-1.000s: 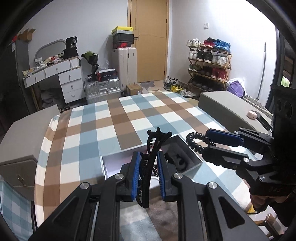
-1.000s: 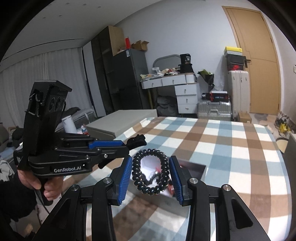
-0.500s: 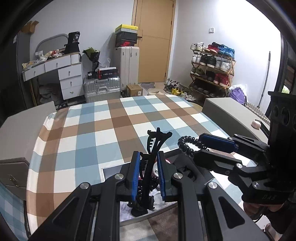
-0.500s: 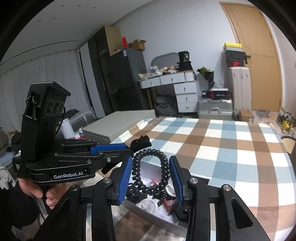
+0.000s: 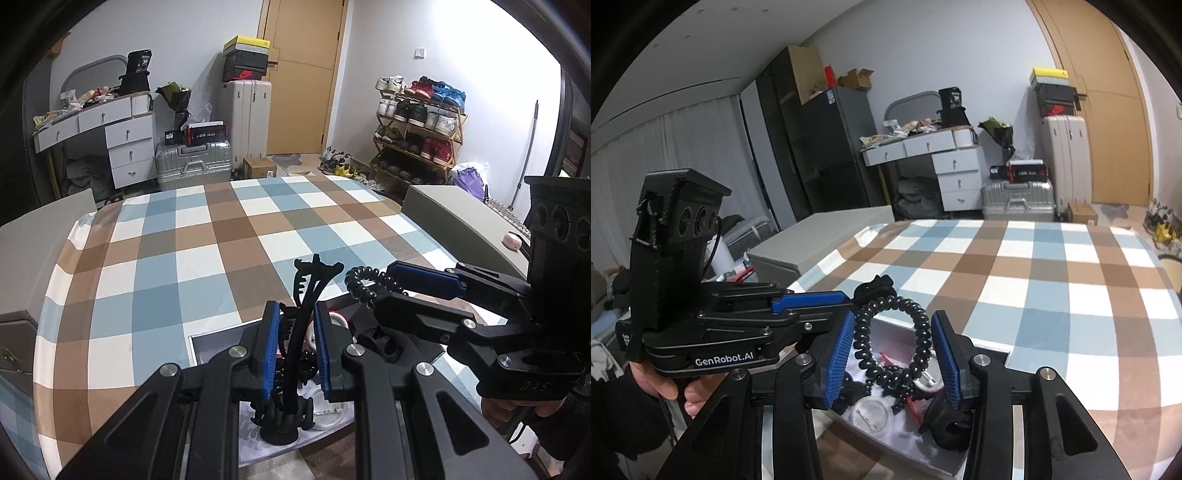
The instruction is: Organize jewelry
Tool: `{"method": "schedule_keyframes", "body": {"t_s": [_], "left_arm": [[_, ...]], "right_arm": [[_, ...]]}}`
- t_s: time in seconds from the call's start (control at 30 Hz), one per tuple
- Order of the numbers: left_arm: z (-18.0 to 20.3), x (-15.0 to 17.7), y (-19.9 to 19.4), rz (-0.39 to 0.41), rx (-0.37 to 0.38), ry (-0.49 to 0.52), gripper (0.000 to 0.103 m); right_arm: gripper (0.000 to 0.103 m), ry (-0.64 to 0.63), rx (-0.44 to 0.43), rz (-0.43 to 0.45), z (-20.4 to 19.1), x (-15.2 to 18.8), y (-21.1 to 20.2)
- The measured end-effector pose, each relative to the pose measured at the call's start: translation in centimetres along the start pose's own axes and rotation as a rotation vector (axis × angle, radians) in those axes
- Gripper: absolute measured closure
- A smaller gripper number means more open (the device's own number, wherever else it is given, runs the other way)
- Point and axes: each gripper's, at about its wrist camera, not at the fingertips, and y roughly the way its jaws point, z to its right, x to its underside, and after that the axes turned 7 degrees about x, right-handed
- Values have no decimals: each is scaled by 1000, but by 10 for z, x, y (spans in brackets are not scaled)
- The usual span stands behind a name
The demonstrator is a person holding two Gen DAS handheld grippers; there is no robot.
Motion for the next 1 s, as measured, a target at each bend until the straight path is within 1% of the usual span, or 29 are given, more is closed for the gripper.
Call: {"method": "schedule_keyframes", "body": {"t_s": [0.07, 0.17, 0.2, 0.23, 0.27, 0.3, 0.33, 0.53, 0.67, 0.7, 0.77, 0.83, 0.9, 0.93, 0.97, 1.0], "left_arm": [[-1, 1, 2, -2, -2, -1, 89], [-6, 2, 5, -13, 9, -17, 87], [-7, 2, 7, -26, 5, -24, 77], [-8, 2, 8, -37, -9, -32, 64], [-9, 3, 7, -34, -10, -42, 59], [-10, 3, 5, -25, 1, -48, 55], [-11, 3, 2, -12, 9, -55, 54], [-10, 2, -11, 27, -39, -54, 54], [-10, 2, -21, 69, -75, -66, 53], [-10, 2, -22, 79, -83, -68, 52], [-10, 2, -27, 108, -110, -77, 42], [-9, 2, -33, 145, -140, -86, 30], [-5, 2, -36, 168, -146, -76, 24], [-2, 3, -39, 182, -150, -61, 23], [2, 3, -42, 200, -165, -49, 23], [5, 4, -45, 221, -193, -40, 21]], "right_arm": [[59, 3, 8, -4, 1, 1, 3], [54, 14, 7, -10, 3, 2, 4], [47, 17, 9, -10, 4, 3, 4], [41, 22, 7, -14, 5, 3, 4], [29, 32, 3, -17, 6, 4, 4], [25, 44, -3, -15, 8, 4, 3], [25, 59, -10, -8, 10, 4, 0], [25, 82, 19, 16, 16, 5, -14], [21, 83, 41, 49, 16, 2, -24], [19, 80, 45, 59, 15, 2, -27], [17, 74, 50, 77, 13, 0, -32], [15, 64, 55, 106, 9, -2, -40], [8, 58, 59, 134, 7, -4, -46], [5, 57, 61, 148, 6, -5, -49], [0, 56, 63, 165, 5, -6, -52], [0, 53, 64, 181, 3, -7, -55]]}}
